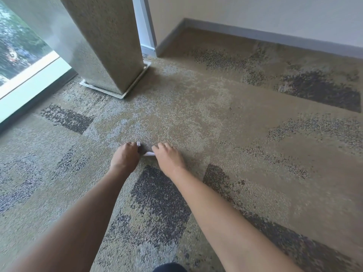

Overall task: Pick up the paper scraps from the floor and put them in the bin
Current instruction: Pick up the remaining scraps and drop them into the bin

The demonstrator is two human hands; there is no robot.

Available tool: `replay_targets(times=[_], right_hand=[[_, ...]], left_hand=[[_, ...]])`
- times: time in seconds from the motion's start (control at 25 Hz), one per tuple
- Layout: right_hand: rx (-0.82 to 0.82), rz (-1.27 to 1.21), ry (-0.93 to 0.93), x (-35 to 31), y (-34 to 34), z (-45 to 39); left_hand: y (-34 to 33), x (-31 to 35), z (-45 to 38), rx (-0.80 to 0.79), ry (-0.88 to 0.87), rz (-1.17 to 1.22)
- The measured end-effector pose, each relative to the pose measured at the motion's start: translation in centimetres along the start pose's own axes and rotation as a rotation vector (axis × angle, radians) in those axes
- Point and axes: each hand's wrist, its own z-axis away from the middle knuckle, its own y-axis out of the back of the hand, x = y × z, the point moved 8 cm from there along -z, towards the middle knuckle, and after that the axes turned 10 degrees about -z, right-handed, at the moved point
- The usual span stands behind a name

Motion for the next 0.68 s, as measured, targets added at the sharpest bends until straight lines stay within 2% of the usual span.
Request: replay_targets(times=[0.08,0.16,0.24,0.36,0.48,0.6,0.68], right_hand=[[-0.003,-0.186,-0.147,1.2,0.1,1.8],[-0.03,-0.473,-0.305,2.4,0.2,4.1],[-0.044,-0.705,-0.421,3.4,1.1,6.4],[-0.024,-0.873,-0.557,5.2,3.0,9.9],[0.032,-1.008,-0.647,6.9,5.2,13.3],[0.11,-1.368,-0.676,7.7,7.4,16.9],[0.216,-1.553,-0.643,7.9,9.7,19.3]], left_hand=[[-0.1,0.5,0.9,-0.02,0.035,-0.008],[0.2,1.4,2.8,-0.027,0.121,0.102],[0.3,2.8,5.0,-0.06,0.225,0.311],[1.5,6.9,8.5,-0.097,0.305,0.686],[3.4,11.0,11.6,-0.102,0.368,1.02],[5.0,15.7,15.3,-0.201,0.424,1.439],[6.6,18.7,17.7,-0.236,0.408,1.576]])
